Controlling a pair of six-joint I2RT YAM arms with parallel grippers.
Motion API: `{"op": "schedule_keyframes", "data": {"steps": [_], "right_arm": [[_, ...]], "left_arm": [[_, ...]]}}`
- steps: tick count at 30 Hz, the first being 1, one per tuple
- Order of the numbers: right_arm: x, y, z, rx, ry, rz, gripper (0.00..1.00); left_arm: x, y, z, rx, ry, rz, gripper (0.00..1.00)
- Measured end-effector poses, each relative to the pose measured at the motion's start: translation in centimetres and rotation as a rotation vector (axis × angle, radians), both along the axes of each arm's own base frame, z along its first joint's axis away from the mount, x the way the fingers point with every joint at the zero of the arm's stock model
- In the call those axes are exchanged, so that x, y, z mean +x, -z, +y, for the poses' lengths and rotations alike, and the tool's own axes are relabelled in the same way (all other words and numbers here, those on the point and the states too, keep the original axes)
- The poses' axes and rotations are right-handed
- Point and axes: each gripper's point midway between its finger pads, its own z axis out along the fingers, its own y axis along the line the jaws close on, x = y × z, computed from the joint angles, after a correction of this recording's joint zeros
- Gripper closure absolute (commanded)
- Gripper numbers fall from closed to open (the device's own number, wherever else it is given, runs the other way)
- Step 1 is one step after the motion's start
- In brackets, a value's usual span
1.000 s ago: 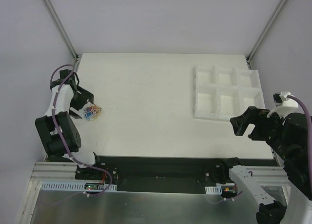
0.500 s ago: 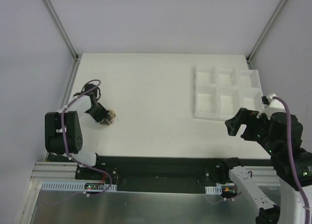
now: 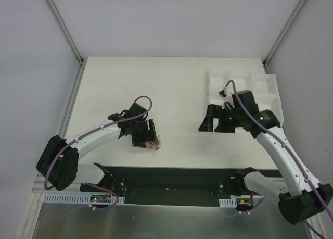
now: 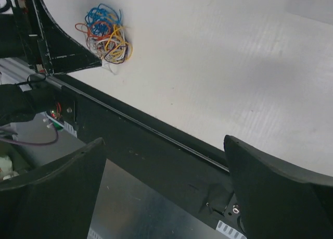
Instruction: Untangle the cables
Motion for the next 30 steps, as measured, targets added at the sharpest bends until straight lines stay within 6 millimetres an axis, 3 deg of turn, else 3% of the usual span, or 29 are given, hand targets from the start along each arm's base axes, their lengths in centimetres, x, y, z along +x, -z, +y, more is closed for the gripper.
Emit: {"op": "schedule_keyframes", "data": {"steps": [3, 5, 7, 10, 14, 17, 23, 30], "right_arm": [[0.2, 2.3, 2.8, 0.021, -0.076, 0.073, 0.09], [0.1, 3.3, 4.7, 0.041, -0.106, 0.116, 0.13], [0.3, 3.9, 6.6, 0.063, -0.125, 0.144, 0.17], [0.2, 5.4, 10.8, 0.084, -0.195, 0.174, 0.32], [-0.5, 8.3, 15.4, 0.074, -0.242, 0.252, 0.48], [0.3, 9.7, 17.7, 0.058, -0.207, 0.298, 0.58], [1.7, 9.9, 21.2, 0.079, -0.143, 0.31, 0.62], [1.5, 10.8, 24.0, 0.088, -0.133, 0.325, 0.62]], "left_arm": [[0.5, -1.1, -1.1, -0.035, 0.025, -0.041, 0.3], [1.0, -1.9, -1.1, -0.056, 0.017, -0.076, 0.39], [1.8, -3.3, -0.2, -0.082, -0.02, -0.117, 0.45], [3.6, -5.0, 2.4, -0.108, -0.123, -0.193, 0.5], [3.9, -3.9, 5.8, -0.098, -0.251, -0.179, 0.44], [3.1, -2.9, 6.5, -0.091, -0.278, -0.124, 0.36], [2.3, -2.6, 5.3, -0.144, -0.224, -0.048, 0.33], [1.7, -2.2, 4.7, -0.167, -0.194, 0.001, 0.26]]}}
